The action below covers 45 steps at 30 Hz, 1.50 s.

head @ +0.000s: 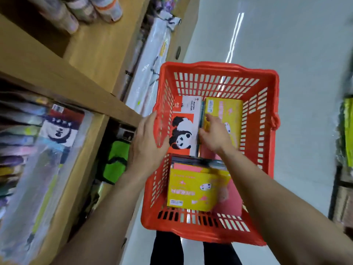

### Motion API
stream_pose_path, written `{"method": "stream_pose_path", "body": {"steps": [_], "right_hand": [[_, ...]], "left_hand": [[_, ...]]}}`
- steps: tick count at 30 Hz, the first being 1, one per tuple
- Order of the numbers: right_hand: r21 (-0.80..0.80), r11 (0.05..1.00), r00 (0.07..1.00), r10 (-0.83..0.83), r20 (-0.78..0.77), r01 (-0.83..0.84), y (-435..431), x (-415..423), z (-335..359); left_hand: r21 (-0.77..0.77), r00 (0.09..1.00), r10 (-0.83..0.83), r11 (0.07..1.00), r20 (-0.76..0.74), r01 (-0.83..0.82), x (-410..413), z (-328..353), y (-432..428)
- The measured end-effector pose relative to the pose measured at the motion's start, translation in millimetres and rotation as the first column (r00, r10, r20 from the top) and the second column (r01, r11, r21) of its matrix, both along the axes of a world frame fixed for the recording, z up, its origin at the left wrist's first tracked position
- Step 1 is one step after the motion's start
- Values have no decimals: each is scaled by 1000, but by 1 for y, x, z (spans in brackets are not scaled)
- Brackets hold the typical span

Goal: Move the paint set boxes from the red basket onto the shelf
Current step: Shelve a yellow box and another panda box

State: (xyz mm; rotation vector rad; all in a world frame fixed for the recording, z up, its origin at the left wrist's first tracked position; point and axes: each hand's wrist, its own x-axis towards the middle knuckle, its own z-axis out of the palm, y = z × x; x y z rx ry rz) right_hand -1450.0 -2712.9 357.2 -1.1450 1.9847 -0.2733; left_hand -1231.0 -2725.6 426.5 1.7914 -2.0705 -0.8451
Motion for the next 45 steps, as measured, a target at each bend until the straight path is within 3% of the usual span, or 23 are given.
{"method": "stream_pose_path", "body": {"steps": [4,8,16,24,31,35,39,42,45], "right_hand": [[-115,992,995,33,-93,-43,-46,2,-24],[-128,990,988,45,-145,-64,-70,0,-45],[-143,988,996,-67,-56,59,-70,5,-55],[-214,975,998,-68,-10,64,-71,7,-48],[-260,923,940,-212,269,283,-54,8,-38],[-150,908,870,-310,384,390,-30,27,-43],[-53,944,861,-272,429,325,3,41,-54],[-100,939,874,-263,410,329,10,41,-37],[-253,867,863,-311,398,430,12,19,6]], "left_hand": [[36,986,50,998,-160,-45,0,-13,9],[11,964,63,998,-259,-63,2,-24,6],[27,944,71,997,-322,-66,3,-28,6],[36,946,81,997,-315,-74,3,-28,6],[17,955,90,996,-282,-88,0,-26,6],[-3,955,89,996,-283,-94,-1,-28,7],[10,954,90,996,-286,-91,0,-28,8],[28,961,90,996,-262,-86,0,-25,8],[46,977,97,995,-192,-90,-2,-12,6]]}}
